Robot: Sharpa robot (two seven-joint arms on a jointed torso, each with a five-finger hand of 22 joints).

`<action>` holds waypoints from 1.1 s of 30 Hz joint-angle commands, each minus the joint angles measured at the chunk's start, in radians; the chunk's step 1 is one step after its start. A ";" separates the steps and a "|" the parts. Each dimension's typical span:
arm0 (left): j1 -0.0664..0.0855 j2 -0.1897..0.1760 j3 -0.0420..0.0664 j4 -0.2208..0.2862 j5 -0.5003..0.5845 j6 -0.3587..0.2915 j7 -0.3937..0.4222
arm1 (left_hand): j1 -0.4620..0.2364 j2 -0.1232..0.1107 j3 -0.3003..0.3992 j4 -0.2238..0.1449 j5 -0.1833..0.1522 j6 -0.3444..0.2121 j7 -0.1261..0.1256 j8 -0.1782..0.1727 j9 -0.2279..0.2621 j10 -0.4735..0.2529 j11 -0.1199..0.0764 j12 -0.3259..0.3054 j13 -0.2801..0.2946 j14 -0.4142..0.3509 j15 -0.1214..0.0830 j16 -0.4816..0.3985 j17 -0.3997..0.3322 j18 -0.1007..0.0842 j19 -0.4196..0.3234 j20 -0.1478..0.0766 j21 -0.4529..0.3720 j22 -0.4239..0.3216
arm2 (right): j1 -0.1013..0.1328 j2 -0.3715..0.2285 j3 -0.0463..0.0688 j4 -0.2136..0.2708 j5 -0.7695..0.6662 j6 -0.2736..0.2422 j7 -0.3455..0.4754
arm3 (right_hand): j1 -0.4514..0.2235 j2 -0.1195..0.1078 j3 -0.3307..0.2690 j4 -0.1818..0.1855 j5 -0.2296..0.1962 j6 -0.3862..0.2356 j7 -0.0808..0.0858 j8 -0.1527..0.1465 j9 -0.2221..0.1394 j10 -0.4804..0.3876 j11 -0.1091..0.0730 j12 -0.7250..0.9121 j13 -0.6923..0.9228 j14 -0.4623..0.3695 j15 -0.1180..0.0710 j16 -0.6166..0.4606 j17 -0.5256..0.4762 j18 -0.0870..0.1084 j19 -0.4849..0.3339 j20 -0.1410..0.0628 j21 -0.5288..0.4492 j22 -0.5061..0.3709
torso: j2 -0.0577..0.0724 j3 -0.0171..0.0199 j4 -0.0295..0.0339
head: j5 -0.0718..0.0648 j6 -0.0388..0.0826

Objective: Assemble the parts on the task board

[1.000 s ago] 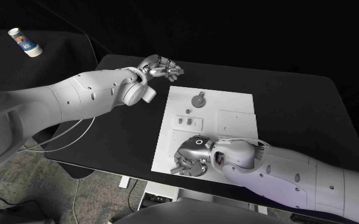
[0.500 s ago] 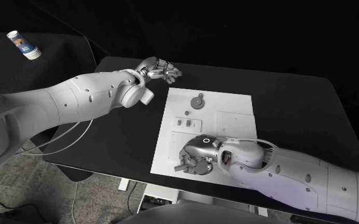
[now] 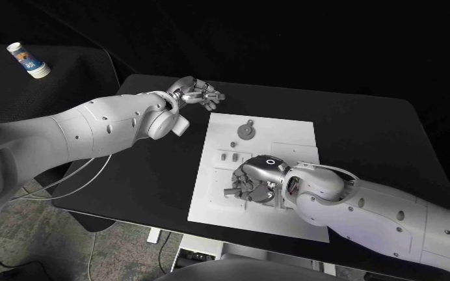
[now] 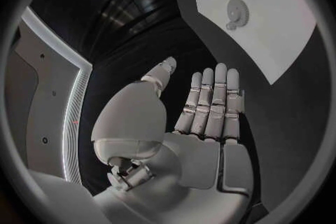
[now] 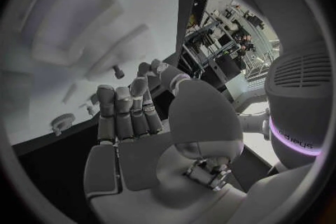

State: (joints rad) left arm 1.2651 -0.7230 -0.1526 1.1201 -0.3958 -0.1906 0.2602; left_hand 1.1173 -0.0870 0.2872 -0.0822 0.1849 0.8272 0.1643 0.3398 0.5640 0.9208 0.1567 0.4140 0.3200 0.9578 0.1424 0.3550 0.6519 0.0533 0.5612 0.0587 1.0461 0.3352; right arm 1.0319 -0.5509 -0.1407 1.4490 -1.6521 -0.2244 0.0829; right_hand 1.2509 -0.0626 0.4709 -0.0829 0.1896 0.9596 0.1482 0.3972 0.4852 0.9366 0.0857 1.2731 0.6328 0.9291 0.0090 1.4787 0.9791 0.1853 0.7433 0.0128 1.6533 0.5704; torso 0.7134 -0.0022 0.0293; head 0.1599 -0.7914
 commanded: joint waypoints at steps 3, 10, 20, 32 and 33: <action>0.001 -0.014 0.000 0.016 -0.051 0.049 -0.103 | -0.042 -0.008 -0.015 0.022 -0.001 0.025 -0.003 0.007 0.003 0.048 -0.004 0.005 0.005 0.077 -0.011 0.023 0.016 0.008 0.059 -0.011 0.029 0.011 | 0.000 -0.023 0.037 0.011 0.027 -0.040 -0.006 | -0.002 0.009 0.007 -0.001 0.002 0.007 0.001 0.001 0.001 0.005 -0.002 0.000 -0.001 0.006 0.000 0.006 -0.002 0.019 0.006 0.002 0.128 0.002 | -0.001 -0.0002 -0.0018 | -0.008 0.011; 0.001 -0.040 -0.001 0.040 -0.206 0.206 -0.276 | -0.161 -0.007 -0.070 0.097 -0.002 0.079 -0.008 0.018 0.009 0.137 -0.017 0.019 0.016 0.164 -0.030 0.046 0.043 0.028 0.132 -0.022 0.056 0.019 | 0.000 -0.043 0.089 0.003 0.036 -0.055 -0.008 | 0.000 0.007 0.008 -0.005 0.002 0.008 0.001 0.001 0.001 0.005 -0.003 0.001 -0.002 0.007 0.000 0.006 -0.002 0.019 0.007 0.001 0.128 0.002 | -0.001 0.0001 -0.0005 | -0.026 0.035; 0.001 -0.065 -0.002 0.103 -0.317 0.368 -0.398 | -0.252 0.011 -0.142 0.170 -0.001 0.133 -0.015 0.025 0.014 0.220 -0.035 0.040 0.029 0.238 -0.054 0.072 0.080 0.050 0.195 -0.034 0.080 0.024 | 0.000 -0.039 0.115 -0.024 0.044 -0.071 -0.005 | 0.001 0.005 0.010 -0.009 0.002 0.009 0.000 0.001 0.001 0.006 -0.003 0.001 -0.002 0.007 -0.001 0.006 -0.002 0.020 0.007 0.001 0.129 0.002 | 0.000 -0.0007 0.0012 | -0.039 0.055; 0.000 -0.068 -0.009 0.159 -0.248 0.409 -0.409 | -0.230 0.003 -0.150 0.156 -0.001 0.115 -0.012 0.011 0.008 0.217 -0.034 0.038 0.029 0.250 -0.059 0.077 0.089 0.055 0.207 -0.038 0.086 0.026 | -0.001 -0.041 0.159 -0.028 0.089 -0.113 0.002 | 0.004 0.002 0.013 -0.016 0.003 0.010 0.000 0.000 0.001 0.006 -0.004 0.001 -0.002 0.008 -0.001 0.007 -0.002 0.021 0.008 0.000 0.129 0.003 | -0.001 -0.0018 0.0003 | -0.045 0.066; 0.000 -0.068 -0.010 0.164 -0.243 0.410 -0.408 | -0.230 0.003 -0.151 0.156 -0.001 0.115 -0.012 0.010 0.008 0.217 -0.034 0.038 0.029 0.250 -0.059 0.077 0.089 0.055 0.207 -0.038 0.086 0.026 | -0.001 -0.039 0.163 -0.028 0.090 -0.117 0.003 | 0.005 0.002 0.013 -0.016 0.003 0.010 0.000 0.000 0.001 0.006 -0.004 0.001 -0.002 0.008 -0.001 0.007 -0.002 0.021 0.008 0.000 0.129 0.003 | -0.001 -0.0018 0.0003 | -0.045 0.066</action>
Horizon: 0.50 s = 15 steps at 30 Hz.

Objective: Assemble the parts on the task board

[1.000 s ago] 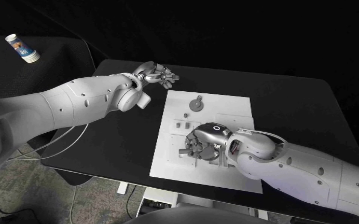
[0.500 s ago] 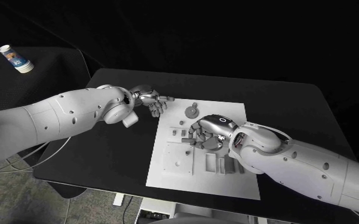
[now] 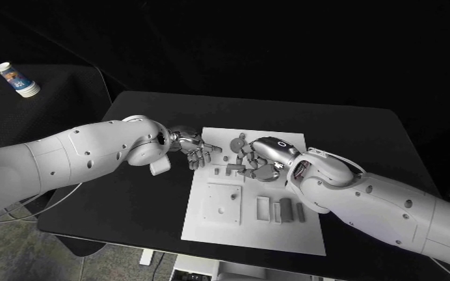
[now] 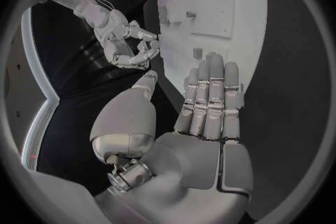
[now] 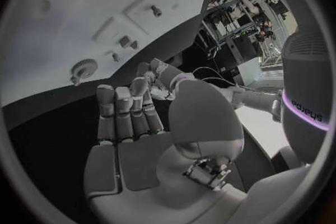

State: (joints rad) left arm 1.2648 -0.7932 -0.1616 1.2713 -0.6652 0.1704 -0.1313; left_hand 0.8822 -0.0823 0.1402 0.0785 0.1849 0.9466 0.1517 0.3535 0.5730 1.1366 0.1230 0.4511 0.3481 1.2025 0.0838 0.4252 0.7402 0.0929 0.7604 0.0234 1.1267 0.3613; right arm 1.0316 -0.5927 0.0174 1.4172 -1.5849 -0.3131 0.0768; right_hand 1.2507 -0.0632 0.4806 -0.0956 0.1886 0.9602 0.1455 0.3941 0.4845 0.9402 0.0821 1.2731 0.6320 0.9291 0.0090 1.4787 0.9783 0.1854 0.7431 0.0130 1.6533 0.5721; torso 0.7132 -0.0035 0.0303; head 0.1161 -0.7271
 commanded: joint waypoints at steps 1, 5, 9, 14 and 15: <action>0.001 0.003 -0.002 0.017 0.031 0.050 -0.016 | 0.006 -0.002 -0.004 -0.005 -0.001 -0.005 0.001 -0.004 -0.001 0.001 -0.001 0.000 0.001 0.006 -0.001 0.007 0.001 0.016 0.008 -0.002 0.005 0.000 | 0.000 0.005 0.009 0.003 0.023 -0.027 0.009 | 0.005 0.003 0.003 -0.003 0.004 0.009 0.003 0.003 0.001 0.003 -0.001 0.001 -0.001 0.008 -0.001 0.007 -0.001 0.021 0.008 0.000 0.129 0.001 | -0.001 -0.0005 -0.0007 | -0.001 0.002; 0.001 0.006 -0.005 0.028 0.084 0.044 -0.005 | 0.008 -0.001 -0.005 -0.006 -0.001 -0.009 0.001 -0.007 -0.002 -0.001 0.000 -0.001 0.001 0.008 -0.001 0.008 0.003 0.016 0.010 -0.003 0.006 0.000 | 0.000 0.012 0.016 -0.012 0.034 -0.022 0.010 | 0.005 0.003 0.004 -0.004 0.004 0.009 0.003 0.003 0.001 0.003 -0.001 0.001 -0.001 0.008 -0.002 0.007 -0.001 0.021 0.008 0.000 0.129 0.001 | 0.000 -0.0003 0.0000 | -0.007 0.003; 0.001 0.007 -0.006 0.026 0.162 0.025 0.021 | 0.022 0.002 -0.012 -0.012 -0.001 -0.032 0.004 -0.023 -0.009 -0.019 0.004 -0.011 -0.002 0.009 -0.002 0.008 0.010 0.017 0.014 -0.003 0.007 -0.001 | 0.000 0.016 0.016 -0.018 0.034 -0.018 0.010 | 0.005 0.002 0.004 -0.005 0.004 0.010 0.003 0.003 0.001 0.003 -0.001 0.001 -0.001 0.008 -0.002 0.007 -0.001 0.022 0.008 0.000 0.129 0.001 | 0.000 -0.0003 -0.0001 | -0.009 0.003; 0.001 0.007 -0.006 0.022 0.257 0.018 0.034 | 0.042 0.010 -0.024 -0.021 -0.001 -0.063 0.001 -0.040 -0.018 -0.064 0.013 -0.035 -0.009 -0.004 0.002 -0.002 0.018 0.015 0.007 0.000 0.000 -0.005 | 0.000 0.015 0.016 -0.019 0.034 -0.017 0.010 | 0.006 0.002 0.004 -0.005 0.004 0.010 0.003 0.003 0.001 0.003 -0.001 0.001 -0.001 0.008 -0.002 0.007 -0.001 0.022 0.009 0.000 0.129 0.001 | 0.000 0.0001 -0.0007 | -0.009 0.003; 0.001 0.007 -0.006 0.021 0.268 0.023 0.035 | 0.044 0.011 -0.027 -0.022 -0.001 -0.068 0.001 -0.042 -0.020 -0.073 0.014 -0.039 -0.010 -0.007 0.003 -0.004 0.020 0.015 0.005 0.001 -0.002 -0.006 | 0.000 0.015 0.016 -0.019 0.034 -0.017 0.010 | 0.006 0.002 0.004 -0.005 0.004 0.010 0.003 0.003 0.001 0.003 -0.001 0.001 -0.001 0.008 -0.002 0.007 -0.001 0.022 0.009 0.000 0.129 0.001 | 0.000 0.0003 -0.0005 | -0.010 0.003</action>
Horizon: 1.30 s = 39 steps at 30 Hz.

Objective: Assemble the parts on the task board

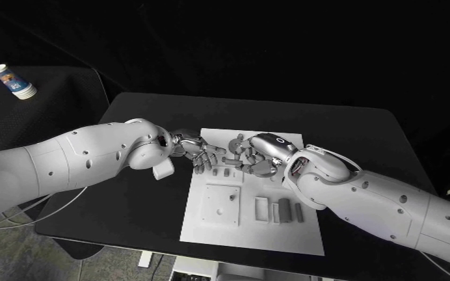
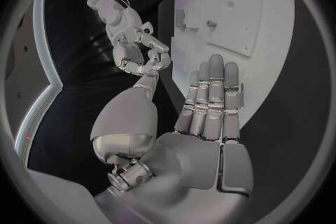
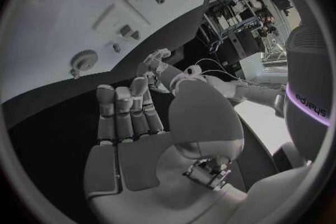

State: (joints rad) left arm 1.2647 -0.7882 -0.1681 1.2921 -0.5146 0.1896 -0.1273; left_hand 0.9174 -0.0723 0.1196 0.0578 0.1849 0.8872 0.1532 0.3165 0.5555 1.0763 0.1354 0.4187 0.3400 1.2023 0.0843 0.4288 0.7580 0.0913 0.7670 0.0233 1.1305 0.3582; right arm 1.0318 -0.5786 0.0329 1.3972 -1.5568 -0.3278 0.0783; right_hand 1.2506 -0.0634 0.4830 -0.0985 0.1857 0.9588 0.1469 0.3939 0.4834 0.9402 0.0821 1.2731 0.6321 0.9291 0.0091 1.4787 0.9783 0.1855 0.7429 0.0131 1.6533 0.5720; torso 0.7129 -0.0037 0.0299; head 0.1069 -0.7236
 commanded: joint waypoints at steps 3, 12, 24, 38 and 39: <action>0.001 0.003 -0.001 0.002 0.152 0.021 0.026 | 0.011 0.002 -0.013 -0.001 -0.001 -0.018 -0.001 -0.009 -0.005 -0.031 0.002 -0.017 -0.005 -0.012 0.005 -0.012 0.004 0.015 -0.007 0.003 -0.009 -0.004 | 0.000 0.002 0.000 0.002 0.006 -0.001 0.008 | 0.006 0.003 0.002 -0.003 0.007 0.011 0.002 0.003 0.002 0.003 -0.001 0.001 -0.001 0.008 -0.002 0.007 -0.001 0.022 0.009 0.000 0.129 0.001 | 0.000 0.0006 -0.0001 | -0.001 0.000; 0.001 0.010 -0.005 0.009 0.162 0.074 0.006 | 0.011 0.007 -0.025 0.003 -0.001 -0.034 -0.003 -0.013 -0.009 -0.063 0.000 -0.034 -0.010 -0.026 0.010 -0.022 0.008 0.012 -0.017 0.005 -0.017 -0.008 | 0.000 0.006 0.001 0.010 0.006 -0.005 0.010 | 0.007 0.003 0.004 -0.005 0.007 0.011 0.002 0.002 0.002 0.003 -0.001 0.001 -0.002 0.008 -0.002 0.007 -0.001 0.022 0.009 -0.001 0.129 0.002 | 0.000 0.0009 0.0001 | -0.001 -0.004; 0.001 0.021 -0.006 0.010 0.145 0.087 0.004 | 0.058 0.042 -0.021 -0.017 0.000 -0.030 -0.008 -0.003 -0.008 -0.076 -0.003 -0.040 -0.008 -0.038 0.014 -0.030 0.019 0.010 -0.029 0.007 -0.023 -0.010 | 0.000 0.009 0.001 0.012 0.006 -0.003 0.009 | 0.008 0.003 0.006 -0.007 0.007 0.011 0.002 0.002 0.002 0.003 -0.001 0.001 -0.002 0.008 -0.002 0.007 -0.001 0.023 0.010 -0.001 0.129 0.002 | 0.000 0.0008 0.0000 | 0.000 -0.005; 0.001 0.026 -0.006 0.009 0.137 0.116 0.015 | 0.174 0.093 0.022 -0.079 0.000 0.011 -0.021 0.021 0.000 -0.046 -0.017 -0.027 0.002 -0.036 0.014 -0.034 0.048 0.009 -0.027 0.009 -0.022 -0.009 | 0.000 0.011 0.001 0.009 0.004 0.001 0.007 | 0.009 0.004 0.007 -0.008 0.008 0.011 0.002 0.002 0.002 0.003 -0.001 0.001 -0.002 0.008 -0.002 0.007 -0.001 0.023 0.010 -0.001 0.129 0.002 | 0.000 0.0004 0.0005 | 0.000 -0.008; 0.001 0.026 -0.006 0.009 0.137 0.118 0.016 | 0.182 0.095 0.027 -0.084 0.000 0.015 -0.022 0.023 0.001 -0.042 -0.018 -0.026 0.003 -0.036 0.014 -0.034 0.050 0.009 -0.027 0.010 -0.022 -0.009 | 0.000 0.011 0.001 0.009 0.003 0.001 0.007 | 0.009 0.004 0.007 -0.008 0.008 0.011 0.002 0.002 0.002 0.003 -0.001 0.001 -0.002 0.008 -0.002 0.007 -0.001 0.023 0.010 -0.001 0.129 0.002 | 0.000 0.0004 0.0005 | 0.000 -0.008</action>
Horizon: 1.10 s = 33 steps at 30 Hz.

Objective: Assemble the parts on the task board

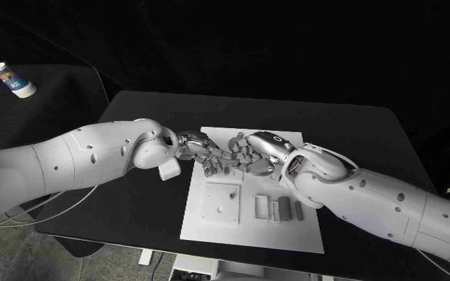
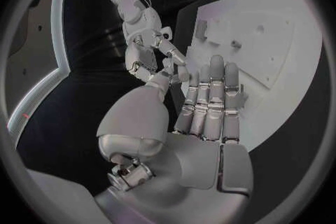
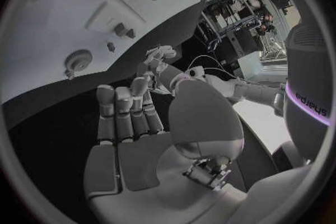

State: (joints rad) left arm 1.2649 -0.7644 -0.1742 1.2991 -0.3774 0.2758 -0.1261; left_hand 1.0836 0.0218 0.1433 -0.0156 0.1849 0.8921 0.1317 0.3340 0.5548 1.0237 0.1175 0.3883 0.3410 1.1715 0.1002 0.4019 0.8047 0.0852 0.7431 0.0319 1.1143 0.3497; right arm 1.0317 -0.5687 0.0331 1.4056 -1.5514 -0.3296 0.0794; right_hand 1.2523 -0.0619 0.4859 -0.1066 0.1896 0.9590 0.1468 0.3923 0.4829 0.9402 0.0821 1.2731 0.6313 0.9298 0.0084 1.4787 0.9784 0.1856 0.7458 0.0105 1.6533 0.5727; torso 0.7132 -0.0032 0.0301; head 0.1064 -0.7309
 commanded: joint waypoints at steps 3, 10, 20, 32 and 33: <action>0.001 0.002 0.000 0.002 -0.002 0.035 0.017 | 0.028 0.006 0.011 -0.018 0.000 0.019 -0.002 0.010 0.003 0.018 -0.002 0.007 0.003 -0.006 -0.002 -0.007 0.006 0.014 -0.003 0.002 -0.006 0.000 | 0.000 0.002 0.001 0.001 -0.004 0.005 0.005 | 0.007 0.002 0.004 0.000 0.004 0.011 0.002 0.003 0.002 0.003 -0.002 0.001 -0.001 0.008 -0.002 0.007 -0.002 0.023 0.007 0.002 0.129 0.001 | 0.000 -0.0001 0.0001 | 0.000 -0.001; 0.001 0.003 0.000 0.002 -0.005 0.037 0.026 | 0.047 0.017 0.026 -0.030 0.000 0.041 -0.004 0.019 0.008 0.040 -0.005 0.014 0.006 -0.006 -0.002 -0.008 0.013 0.013 -0.003 0.003 -0.007 -0.001 | 0.000 0.002 0.001 0.000 -0.005 0.015 0.004 | 0.008 0.002 0.005 -0.001 0.004 0.011 0.002 0.003 0.002 0.003 -0.002 0.000 -0.002 0.008 -0.002 0.007 -0.002 0.023 0.007 0.002 0.129 0.001 | 0.000 -0.0002 0.0002 | 0.001 -0.002; 0.001 0.002 0.000 -0.002 -0.006 0.033 0.044 | 0.088 0.057 0.077 -0.054 0.001 0.074 -0.009 0.031 0.013 0.077 -0.012 0.015 0.006 -0.006 -0.003 -0.009 0.029 0.013 -0.001 0.004 -0.010 -0.002 | 0.000 0.002 0.001 -0.004 -0.007 0.022 0.001 | 0.008 0.002 0.005 -0.001 0.004 0.012 0.002 0.003 0.002 0.003 -0.002 0.000 -0.002 0.008 -0.002 0.007 -0.002 0.023 0.008 0.002 0.129 0.001 | 0.000 0.0004 -0.0002 | 0.000 -0.003; 0.001 0.006 0.000 -0.003 -0.006 0.029 0.049 | 0.116 0.074 0.118 -0.077 0.002 0.093 -0.014 0.036 0.015 0.097 -0.016 0.013 0.005 -0.007 -0.004 -0.010 0.040 0.012 -0.002 0.006 -0.013 -0.003 | 0.000 0.004 0.000 -0.006 -0.001 0.004 -0.001 | 0.002 -0.014 0.004 -0.007 0.001 0.003 0.004 -0.005 -0.001 0.002 -0.001 -0.001 -0.003 0.007 -0.002 0.006 -0.002 0.023 0.008 0.002 0.129 0.002 | 0.000 0.0001 -0.0001 | 0.000 -0.004; 0.001 0.006 0.000 -0.003 -0.007 0.029 0.050 | 0.118 0.075 0.121 -0.079 0.002 0.094 -0.014 0.036 0.016 0.098 -0.016 0.013 0.005 -0.007 -0.004 -0.010 0.040 0.012 -0.002 0.006 -0.013 -0.003 | 0.000 0.005 0.000 -0.006 -0.001 0.002 -0.001 | 0.000 -0.018 0.004 -0.008 0.001 0.000 0.005 -0.008 -0.003 0.001 -0.001 -0.001 -0.003 0.006 -0.002 0.005 -0.003 0.023 0.008 0.002 0.129 0.002 | 0.000 0.0001 -0.0001 | 0.000 -0.004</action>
State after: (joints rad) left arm 1.2644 -0.7609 -0.1748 1.2940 -0.3849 0.2924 -0.0978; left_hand 1.1924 0.0923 0.2592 -0.0955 0.1799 0.9692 0.1294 0.3641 0.5658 1.1168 0.0997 0.4018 0.3463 1.1716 0.1002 0.3980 0.8443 0.0780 0.7433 0.0320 1.1064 0.3473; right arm 1.0325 -0.5641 0.0340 1.4013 -1.5517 -0.3260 0.0796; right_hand 1.2525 -0.0745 0.4877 -0.1135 0.1899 0.9583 0.1474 0.3902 0.4833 0.9402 0.0821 1.2731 0.6281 0.9325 0.0056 1.4787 0.9766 0.1857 0.7470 0.0131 1.6533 0.5741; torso 0.7130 -0.0028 0.0298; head 0.1068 -0.7348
